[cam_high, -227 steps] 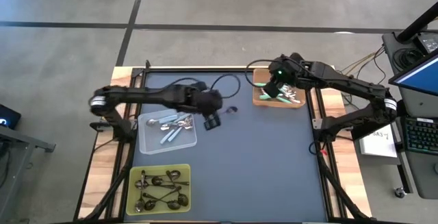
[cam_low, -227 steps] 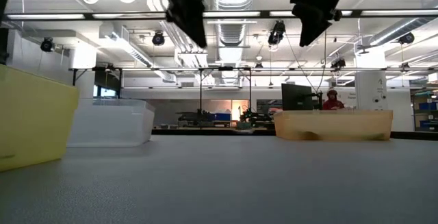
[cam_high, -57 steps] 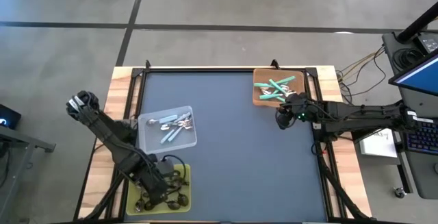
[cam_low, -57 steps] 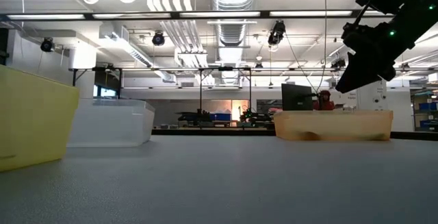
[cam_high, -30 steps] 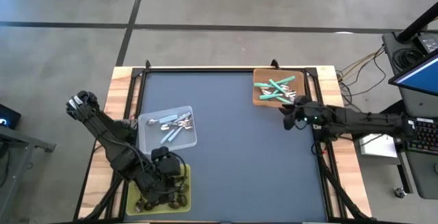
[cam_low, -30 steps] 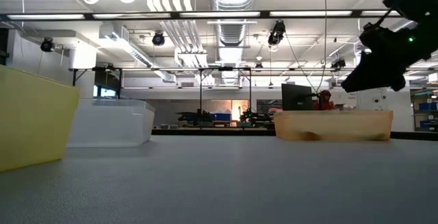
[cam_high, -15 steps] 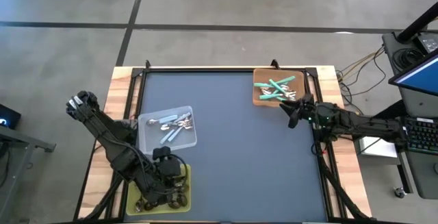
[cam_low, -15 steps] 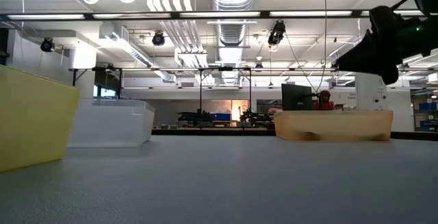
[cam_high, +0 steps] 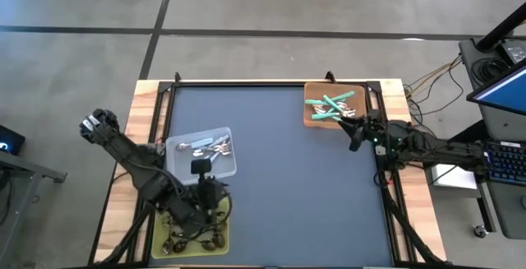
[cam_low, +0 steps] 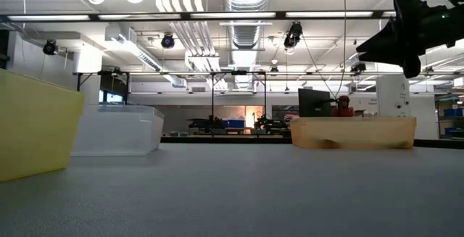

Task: Sort silverware by color (type)
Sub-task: Return to Home Position

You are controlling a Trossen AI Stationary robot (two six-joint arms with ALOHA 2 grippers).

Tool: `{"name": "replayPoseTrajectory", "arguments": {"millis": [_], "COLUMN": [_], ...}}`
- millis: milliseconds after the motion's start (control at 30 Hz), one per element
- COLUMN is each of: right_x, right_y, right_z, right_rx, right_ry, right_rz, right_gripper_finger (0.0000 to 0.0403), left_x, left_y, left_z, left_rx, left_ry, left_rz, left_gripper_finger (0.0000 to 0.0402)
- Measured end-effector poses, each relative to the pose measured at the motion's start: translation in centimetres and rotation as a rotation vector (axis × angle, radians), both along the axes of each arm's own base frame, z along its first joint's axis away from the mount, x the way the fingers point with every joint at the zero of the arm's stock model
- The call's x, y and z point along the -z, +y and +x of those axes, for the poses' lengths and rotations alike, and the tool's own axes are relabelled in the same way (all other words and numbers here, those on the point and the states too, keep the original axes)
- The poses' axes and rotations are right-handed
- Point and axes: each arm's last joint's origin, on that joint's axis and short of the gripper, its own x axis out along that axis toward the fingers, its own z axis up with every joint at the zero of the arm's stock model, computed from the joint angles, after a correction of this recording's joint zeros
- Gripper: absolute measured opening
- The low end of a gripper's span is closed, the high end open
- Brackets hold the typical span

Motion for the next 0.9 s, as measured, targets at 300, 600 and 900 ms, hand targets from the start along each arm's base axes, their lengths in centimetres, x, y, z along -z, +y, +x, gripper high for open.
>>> {"name": "replayPoseTrajectory", "arguments": {"millis": [300, 600, 900], "right_x": [-0.2, -0.2, -0.2], "right_y": [0.0, 0.0, 0.0], "right_z": [0.0, 0.0, 0.0], "right_rx": [0.000, 0.000, 0.000], "right_ry": [-0.004, -0.002, -0.002], "right_rz": [0.000, 0.000, 0.000], "right_gripper_finger": [0.0114, 0.0114, 0.0114], "left_x": [2.6, 10.4, 15.5], "left_y": [4.5, 11.9, 15.7], "left_z": [-3.0, -7.1, -10.9], "left_rx": [-0.084, -0.224, -0.370], "left_ry": [-0.197, -0.464, -0.570], "left_rz": [-0.175, -0.408, -0.463], "left_gripper_finger": [0.0087, 0.0087, 0.0087]}}
